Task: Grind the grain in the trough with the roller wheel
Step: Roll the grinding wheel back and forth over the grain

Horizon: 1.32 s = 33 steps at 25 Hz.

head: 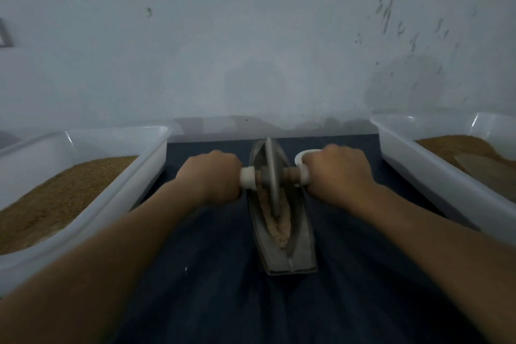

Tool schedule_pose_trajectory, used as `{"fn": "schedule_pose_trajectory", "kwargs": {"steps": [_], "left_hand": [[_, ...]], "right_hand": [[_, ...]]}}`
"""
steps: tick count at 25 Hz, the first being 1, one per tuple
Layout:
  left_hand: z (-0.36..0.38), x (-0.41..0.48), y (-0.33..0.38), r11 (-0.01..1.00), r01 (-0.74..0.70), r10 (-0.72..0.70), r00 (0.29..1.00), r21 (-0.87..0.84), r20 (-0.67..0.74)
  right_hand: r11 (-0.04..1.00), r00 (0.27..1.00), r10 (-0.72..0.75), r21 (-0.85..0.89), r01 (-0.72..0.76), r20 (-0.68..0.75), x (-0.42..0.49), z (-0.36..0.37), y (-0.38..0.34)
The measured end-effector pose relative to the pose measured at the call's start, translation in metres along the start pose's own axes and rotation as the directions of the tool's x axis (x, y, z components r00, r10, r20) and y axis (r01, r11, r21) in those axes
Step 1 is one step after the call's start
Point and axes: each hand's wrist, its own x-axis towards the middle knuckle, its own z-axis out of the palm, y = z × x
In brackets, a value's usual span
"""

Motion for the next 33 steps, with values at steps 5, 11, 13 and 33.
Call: {"fn": "schedule_pose_trajectory", "kwargs": {"steps": [5, 11, 13, 33], "left_hand": [[-0.011, 0.005, 0.009, 0.997, 0.051, -0.048, 0.998, 0.064, -0.049], [-0.006, -0.024, 0.008, 0.974, -0.089, 0.142, 0.955, 0.206, -0.259], [-0.004, -0.001, 0.011, 0.988, 0.009, 0.019, 0.984, 0.157, -0.179], [-0.012, 0.009, 0.015, 0.975, 0.011, 0.023, 0.989, 0.221, -0.149]], "right_hand": [[0.997, 0.991, 0.055, 0.039, -0.06, 0.124, 0.014, -0.001, 0.0], [0.998, 0.989, -0.061, -0.024, 0.058, -0.133, -0.045, 0.003, 0.017], [0.999, 0.999, 0.045, 0.019, -0.046, 0.011, -0.016, 0.008, 0.005], [0.994, 0.986, 0.06, 0.082, -0.074, 0.158, 0.014, 0.008, 0.004]]}}
